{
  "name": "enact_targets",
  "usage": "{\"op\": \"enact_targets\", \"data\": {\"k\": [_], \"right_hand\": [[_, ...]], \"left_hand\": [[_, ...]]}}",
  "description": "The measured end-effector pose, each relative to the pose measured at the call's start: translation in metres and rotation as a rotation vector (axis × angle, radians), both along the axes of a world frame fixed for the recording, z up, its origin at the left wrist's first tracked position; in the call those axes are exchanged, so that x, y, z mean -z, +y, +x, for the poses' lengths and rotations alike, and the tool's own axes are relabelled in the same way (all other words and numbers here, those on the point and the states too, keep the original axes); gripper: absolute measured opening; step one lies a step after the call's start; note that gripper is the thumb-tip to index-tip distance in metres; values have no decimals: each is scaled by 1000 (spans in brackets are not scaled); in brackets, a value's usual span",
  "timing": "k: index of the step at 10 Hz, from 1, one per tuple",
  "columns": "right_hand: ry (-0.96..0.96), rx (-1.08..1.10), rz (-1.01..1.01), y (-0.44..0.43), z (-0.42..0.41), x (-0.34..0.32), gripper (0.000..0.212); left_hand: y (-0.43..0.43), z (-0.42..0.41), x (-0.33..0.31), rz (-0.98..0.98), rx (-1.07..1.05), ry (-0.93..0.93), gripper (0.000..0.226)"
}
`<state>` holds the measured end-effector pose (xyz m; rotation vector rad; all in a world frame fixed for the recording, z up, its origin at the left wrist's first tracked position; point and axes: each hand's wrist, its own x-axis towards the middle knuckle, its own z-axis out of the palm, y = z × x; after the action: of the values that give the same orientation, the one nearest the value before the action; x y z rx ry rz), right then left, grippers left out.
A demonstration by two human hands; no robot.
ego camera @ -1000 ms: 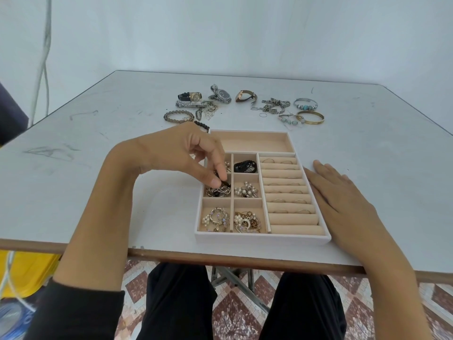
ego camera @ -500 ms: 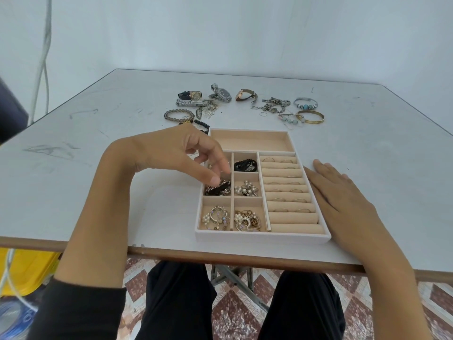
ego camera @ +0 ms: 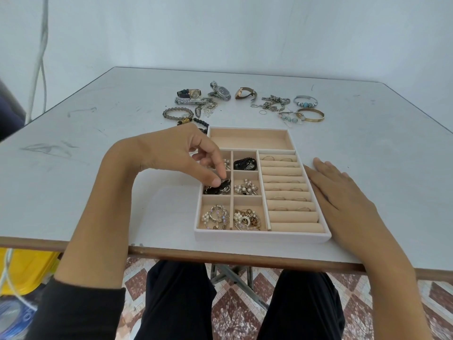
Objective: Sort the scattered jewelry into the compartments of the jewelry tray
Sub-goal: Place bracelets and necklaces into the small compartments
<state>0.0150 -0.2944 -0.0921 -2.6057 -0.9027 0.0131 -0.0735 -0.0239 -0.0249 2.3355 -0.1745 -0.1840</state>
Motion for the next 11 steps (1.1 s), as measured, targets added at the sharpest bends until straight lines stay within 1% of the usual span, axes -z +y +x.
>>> {"op": "enact_targets", "data": {"k": [1,2,3,4,5,6,7,9,11], "right_hand": [[-1,-2,-2,0,0,0,63],[4,-2,-4,0,-1,0,64],[4,-1,-1,0,-1,-1,64],[3,1,5,0,-1,-1,63],[0,2,14,0,-2,0,62],[8,2,11,0,-2,-1,62],[6,2,10,0,-2,-2,62],[11,5,5,0,-3,-3,63],[6,6,0,1,-3,-3,64]], "left_hand": [[-1,0,1,25,-15,6,23],[-3,1,2,81,-17,15,38],[-3,2,2,99,-23,9,38],[-3,2,3,95,-19,2,34],[-2,1,2,50,-26,5,21],[0,0,1,29,-28,11,14],[-2,0,0,10,-46,37,19],[-3,0,-1,21,-56,25,19],[-1,2,1,33,-48,-7,9]]}}
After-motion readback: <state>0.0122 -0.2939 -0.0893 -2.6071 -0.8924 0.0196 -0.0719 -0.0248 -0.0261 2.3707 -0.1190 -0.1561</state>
